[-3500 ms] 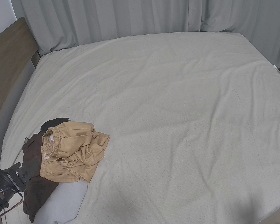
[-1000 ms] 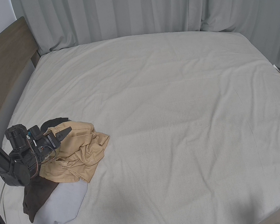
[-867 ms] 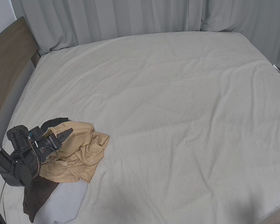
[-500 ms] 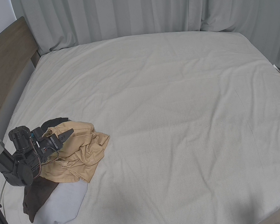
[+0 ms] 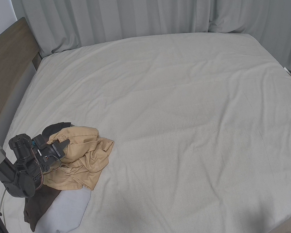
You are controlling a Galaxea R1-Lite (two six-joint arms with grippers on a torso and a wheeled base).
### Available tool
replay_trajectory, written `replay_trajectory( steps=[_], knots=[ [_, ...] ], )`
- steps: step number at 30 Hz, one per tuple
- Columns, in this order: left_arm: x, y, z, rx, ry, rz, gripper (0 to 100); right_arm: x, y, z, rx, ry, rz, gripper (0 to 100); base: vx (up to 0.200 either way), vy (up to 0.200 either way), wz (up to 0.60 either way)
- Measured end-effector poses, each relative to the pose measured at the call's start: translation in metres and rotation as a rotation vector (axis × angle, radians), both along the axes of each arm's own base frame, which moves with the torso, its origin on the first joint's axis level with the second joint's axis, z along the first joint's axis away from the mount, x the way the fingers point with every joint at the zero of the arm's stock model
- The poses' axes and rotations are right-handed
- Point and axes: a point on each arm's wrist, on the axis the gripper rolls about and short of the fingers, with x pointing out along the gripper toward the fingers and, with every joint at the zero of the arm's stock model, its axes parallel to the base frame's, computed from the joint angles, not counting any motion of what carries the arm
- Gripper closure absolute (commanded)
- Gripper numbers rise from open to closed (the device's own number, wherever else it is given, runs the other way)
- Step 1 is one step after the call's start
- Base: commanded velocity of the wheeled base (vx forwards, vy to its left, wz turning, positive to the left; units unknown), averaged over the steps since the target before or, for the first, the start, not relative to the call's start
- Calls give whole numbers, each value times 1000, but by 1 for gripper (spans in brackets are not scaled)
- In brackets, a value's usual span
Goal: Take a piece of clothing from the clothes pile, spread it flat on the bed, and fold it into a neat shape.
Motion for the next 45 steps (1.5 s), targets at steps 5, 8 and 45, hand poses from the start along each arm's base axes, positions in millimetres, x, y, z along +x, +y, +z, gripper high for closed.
replay_trajectory(
  steps=[5, 8, 45],
  knots=[
    [-16, -3, 5, -46, 1, -12, 100, 0, 0, 0, 0, 0, 0, 0, 0, 0, 0],
    [-27, -4, 11, -72, -3, -27, 100, 0, 0, 0, 0, 0, 0, 0, 0, 0, 0],
    [-109, -42, 61, -352, -147, -18, 100, 0, 0, 0, 0, 0, -1, 0, 0, 0, 0]
  ],
)
